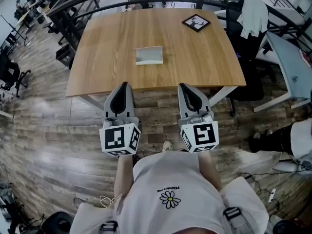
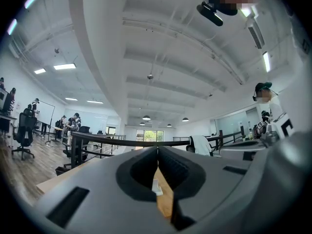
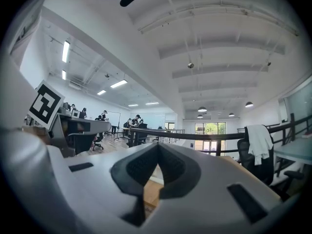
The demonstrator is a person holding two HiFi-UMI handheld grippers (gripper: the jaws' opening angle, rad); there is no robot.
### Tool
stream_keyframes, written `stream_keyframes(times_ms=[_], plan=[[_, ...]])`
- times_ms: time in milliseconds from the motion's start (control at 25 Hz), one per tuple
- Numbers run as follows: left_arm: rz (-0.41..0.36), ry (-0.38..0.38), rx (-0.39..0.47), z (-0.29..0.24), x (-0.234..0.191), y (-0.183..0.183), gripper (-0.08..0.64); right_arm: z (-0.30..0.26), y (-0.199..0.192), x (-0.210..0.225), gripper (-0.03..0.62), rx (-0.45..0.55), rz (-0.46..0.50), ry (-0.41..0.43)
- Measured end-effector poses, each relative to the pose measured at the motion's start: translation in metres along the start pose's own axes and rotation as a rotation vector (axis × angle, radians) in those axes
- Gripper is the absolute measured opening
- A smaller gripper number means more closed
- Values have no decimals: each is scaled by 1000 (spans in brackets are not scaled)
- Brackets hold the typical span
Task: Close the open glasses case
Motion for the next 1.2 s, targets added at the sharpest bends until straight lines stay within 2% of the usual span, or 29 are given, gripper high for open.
stream_keyframes(times_ms=[320, 560, 760, 1200], plan=[[9, 13, 15, -22, -3, -11, 18, -19, -6, 13, 6, -7, 46, 34], [15, 14, -19, -22, 0, -19, 18, -19, -20, 15, 6, -47, 14, 39], [34, 33, -38, -22, -5, -33, 18, -24, -40, 8, 6, -94, -1, 78], [63, 0, -24, -88, -39, -56, 18, -86, -61, 26, 6, -102, 13, 51]])
Point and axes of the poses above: the fingertips, and each gripper's own axes: z backward along the fingers, x to its right, y out of its top, the point moved 9 cm from there along z, backward along the fingers, and after that the axes turned 9 degrees about x, right-handed, at the moved point
